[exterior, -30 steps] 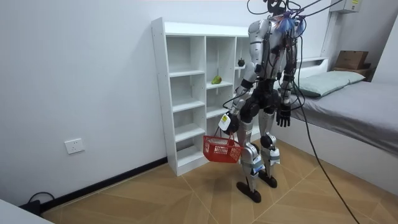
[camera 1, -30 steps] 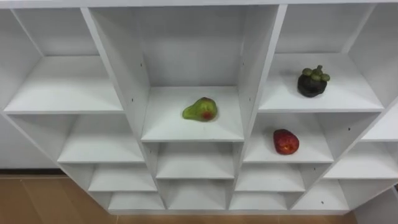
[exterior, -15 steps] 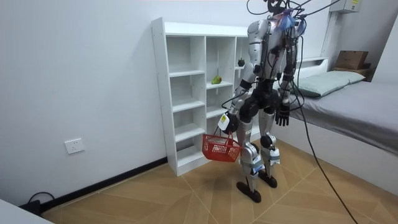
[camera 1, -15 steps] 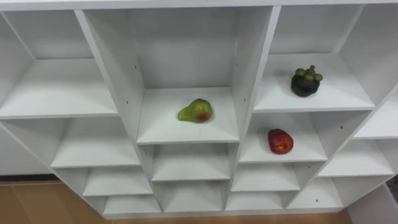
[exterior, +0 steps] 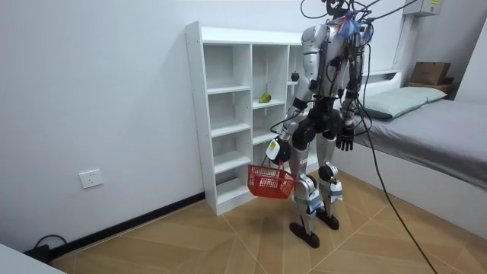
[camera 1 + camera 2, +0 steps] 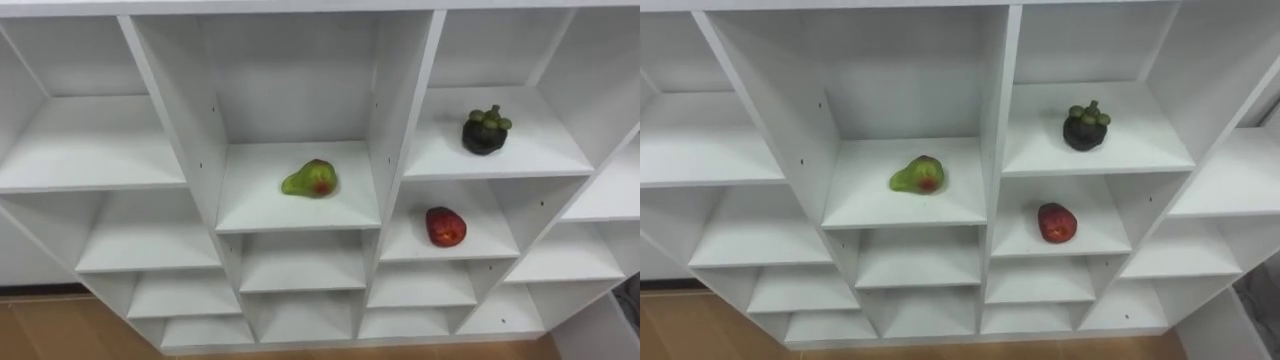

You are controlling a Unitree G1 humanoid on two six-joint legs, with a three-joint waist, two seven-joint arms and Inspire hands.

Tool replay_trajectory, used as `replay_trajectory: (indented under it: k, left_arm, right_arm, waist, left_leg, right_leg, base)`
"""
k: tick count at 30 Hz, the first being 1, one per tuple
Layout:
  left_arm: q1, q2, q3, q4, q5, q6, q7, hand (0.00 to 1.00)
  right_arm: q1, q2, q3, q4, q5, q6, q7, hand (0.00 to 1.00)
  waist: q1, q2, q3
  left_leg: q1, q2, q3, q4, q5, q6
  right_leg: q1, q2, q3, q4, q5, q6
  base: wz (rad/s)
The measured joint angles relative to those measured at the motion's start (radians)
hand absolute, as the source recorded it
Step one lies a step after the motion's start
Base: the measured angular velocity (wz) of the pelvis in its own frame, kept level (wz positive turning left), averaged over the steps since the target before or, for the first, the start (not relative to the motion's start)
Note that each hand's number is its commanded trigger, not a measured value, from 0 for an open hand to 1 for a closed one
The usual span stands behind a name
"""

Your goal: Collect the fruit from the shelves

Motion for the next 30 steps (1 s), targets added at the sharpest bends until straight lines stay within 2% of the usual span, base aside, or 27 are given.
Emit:
replay_trajectory:
  k: [3,8,11,14,18,21,22,23,26,30]
  left_arm:
    - [0.001,-0.001,0.000,0.008,-0.005,-0.020,0.013,1.00]
    - [-0.007,-0.001,0.002,0.019,-0.010,-0.065,0.023,1.00]
    - [-0.014,0.000,0.002,0.016,-0.044,-0.103,0.039,1.00]
    - [-0.017,0.001,0.002,0.006,-0.049,-0.126,0.044,1.00]
    - [-0.024,0.001,0.002,-0.007,-0.053,-0.152,0.045,1.00]
    - [-0.023,0.001,0.003,-0.030,-0.083,-0.174,0.045,1.00]
    - [-0.024,0.002,0.002,-0.035,-0.086,-0.180,0.045,1.00]
    - [-0.023,0.002,0.002,-0.040,-0.086,-0.190,0.045,1.00]
    - [-0.021,0.001,-0.003,-0.032,-0.126,-0.217,0.045,1.00]
    - [-0.029,0.005,-0.006,-0.017,-0.164,-0.235,0.045,1.00]
  right_arm:
    - [0.004,0.000,-0.002,-0.027,0.004,-0.023,-0.039,0.00]
    - [0.011,0.001,-0.028,-0.143,0.101,-0.086,-0.091,0.00]
    - [0.039,0.004,-0.037,-0.306,0.144,-0.153,-0.101,0.00]
    - [0.064,0.012,-0.038,-0.419,0.147,-0.191,-0.118,0.00]
    - [0.112,0.018,-0.037,-0.582,0.131,-0.203,-0.130,0.00]
    - [0.175,0.029,-0.037,-0.782,0.108,-0.213,-0.154,0.00]
    - [0.190,0.031,-0.032,-0.847,0.108,-0.218,-0.165,0.00]
    - [0.198,0.031,-0.020,-0.898,0.108,-0.232,-0.177,0.00]
    - [0.203,0.032,0.012,-1.000,0.114,-0.255,-0.208,0.00]
    - [0.203,0.030,0.014,-1.104,0.116,-0.270,-0.252,0.00]
  waist:
    - [0.002,0.002,0.0011]
    - [0.002,0.012,0.0013]
    - [0.002,0.018,-0.0004]
    - [0.001,0.014,-0.0006]
    - [0.004,0.015,-0.0021]
    - [0.004,0.013,-0.0029]
    - [0.004,0.012,-0.0044]
    - [0.006,0.011,-0.0056]
    - [0.002,0.008,-0.0048]
    - [0.000,0.010,-0.0051]
  left_leg:
    - [0.004,0.000,0.007,0.000,0.000,0.000]
    - [-0.001,0.005,0.010,-0.002,-0.008,-0.002]
    - [-0.016,0.009,0.014,0.002,-0.008,-0.003]
    - [-0.021,0.010,0.015,0.008,-0.008,-0.004]
    - [-0.020,0.011,0.030,0.007,-0.008,-0.004]
    - [-0.016,0.011,0.041,0.006,-0.008,-0.004]
    - [-0.014,0.012,0.050,0.006,-0.008,-0.004]
    - [-0.014,0.015,0.064,0.006,-0.008,-0.004]
    - [-0.022,0.020,0.068,0.006,-0.008,-0.004]
    - [-0.031,0.018,0.069,0.006,-0.008,-0.004]
  right_leg:
    - [0.006,0.000,0.005,-0.004,0.000,0.000]
    - [-0.004,0.006,0.010,-0.013,0.001,0.000]
    - [-0.018,0.010,0.010,-0.017,0.010,-0.004]
    - [-0.020,0.011,0.011,-0.019,0.013,-0.006]
    - [-0.022,0.012,0.023,-0.019,0.013,-0.006]
    - [-0.026,0.012,0.032,-0.018,0.013,-0.006]
    - [-0.028,0.014,0.047,-0.018,0.013,-0.006]
    - [-0.033,0.017,0.055,-0.018,0.018,-0.007]
    - [-0.040,0.022,0.064,-0.017,0.029,-0.009]
    - [-0.045,0.022,0.064,-0.016,0.033,-0.006]
  base:
    - [-0.05]
    - [-0.02]
    - [-0.03]
    - [0.00]
    - [-0.10]
    - [-0.14]
    - [-0.25]
    - [-0.30]
    - [-0.18]
    - [0.02]
